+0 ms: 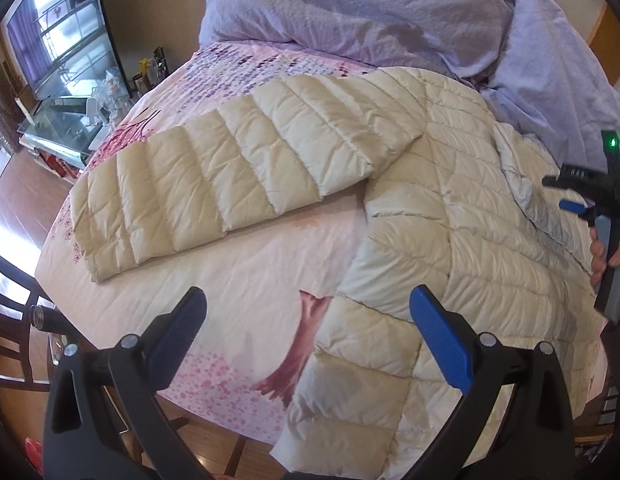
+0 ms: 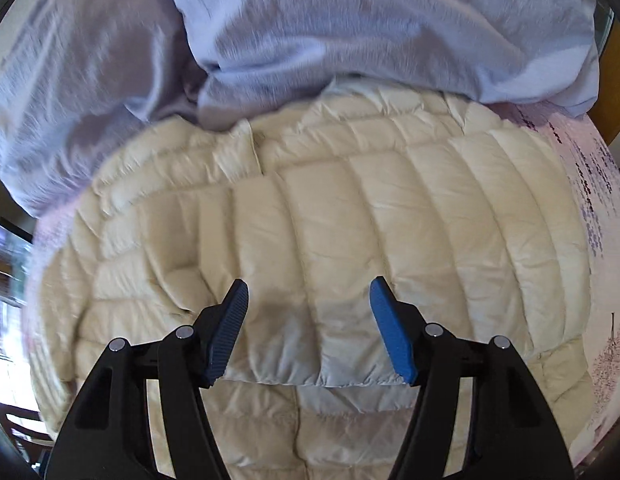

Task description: Fold large clothes

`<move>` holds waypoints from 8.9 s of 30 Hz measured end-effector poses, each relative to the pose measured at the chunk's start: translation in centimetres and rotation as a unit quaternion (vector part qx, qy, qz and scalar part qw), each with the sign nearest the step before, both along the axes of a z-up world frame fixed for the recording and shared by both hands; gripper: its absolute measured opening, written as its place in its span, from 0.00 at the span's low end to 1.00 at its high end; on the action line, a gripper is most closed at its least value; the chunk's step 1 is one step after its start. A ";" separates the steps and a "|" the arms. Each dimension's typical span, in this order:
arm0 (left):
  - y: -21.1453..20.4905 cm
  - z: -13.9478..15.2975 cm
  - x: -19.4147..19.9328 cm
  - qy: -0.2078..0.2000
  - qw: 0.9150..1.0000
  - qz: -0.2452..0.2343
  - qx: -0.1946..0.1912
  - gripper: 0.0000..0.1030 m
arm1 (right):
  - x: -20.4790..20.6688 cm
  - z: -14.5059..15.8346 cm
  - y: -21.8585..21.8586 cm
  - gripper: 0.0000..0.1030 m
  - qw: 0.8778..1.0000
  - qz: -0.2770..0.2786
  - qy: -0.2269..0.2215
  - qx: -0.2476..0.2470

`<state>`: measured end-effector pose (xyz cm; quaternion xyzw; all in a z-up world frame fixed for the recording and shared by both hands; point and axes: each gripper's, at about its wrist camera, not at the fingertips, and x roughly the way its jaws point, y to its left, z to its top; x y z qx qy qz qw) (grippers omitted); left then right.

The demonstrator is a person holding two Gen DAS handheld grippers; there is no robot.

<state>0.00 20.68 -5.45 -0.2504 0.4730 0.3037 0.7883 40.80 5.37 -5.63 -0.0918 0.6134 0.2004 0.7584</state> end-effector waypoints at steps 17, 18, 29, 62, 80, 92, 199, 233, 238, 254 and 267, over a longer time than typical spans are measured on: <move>10.5 -1.5 -6.1 0.005 0.988 0.154 -0.021 0.98 | -5.0 -4.0 3.6 0.77 0.994 0.071 -0.020 -0.076; 11.5 -1.7 -6.8 0.003 0.985 0.170 -0.028 0.98 | -5.2 -4.1 3.5 0.78 0.994 0.069 -0.019 -0.077; 18.1 -4.4 -10.8 -0.026 0.961 0.261 -0.092 0.93 | -3.4 -4.5 3.7 0.84 0.995 0.056 0.002 -0.083; 19.2 -3.2 -8.6 -0.021 0.950 0.296 -0.099 0.04 | -3.8 -4.4 3.4 0.89 0.995 0.049 0.004 -0.081; 10.1 9.2 9.1 -0.147 0.984 0.057 -0.083 0.03 | -2.0 -2.6 1.7 0.92 0.996 0.040 0.025 -0.074; -0.3 9.5 19.2 -0.146 0.980 -0.076 -0.109 0.03 | -1.1 1.6 -4.5 0.92 0.998 0.015 -0.011 -0.053; -3.1 -5.5 -1.9 0.056 0.981 -0.116 -0.142 0.63 | -10.3 3.4 -36.0 0.69 0.990 -0.013 0.139 0.019; -3.1 5.1 0.3 -0.060 0.990 -0.105 -0.077 0.05 | -5.3 11.3 -32.0 0.08 0.987 0.026 0.003 0.159; -1.1 7.3 3.2 -0.080 0.991 -0.087 -0.055 0.05 | -2.2 13.3 -30.3 0.08 0.985 0.022 -0.037 0.169; 4.1 11.5 15.4 -0.101 0.993 -0.058 0.007 0.05 | 6.9 15.1 -22.8 0.08 0.981 0.010 -0.128 0.146; 7.8 10.1 22.1 -0.091 0.996 -0.023 0.004 0.04 | 12.7 12.5 -18.2 0.08 0.982 -0.027 -0.128 0.133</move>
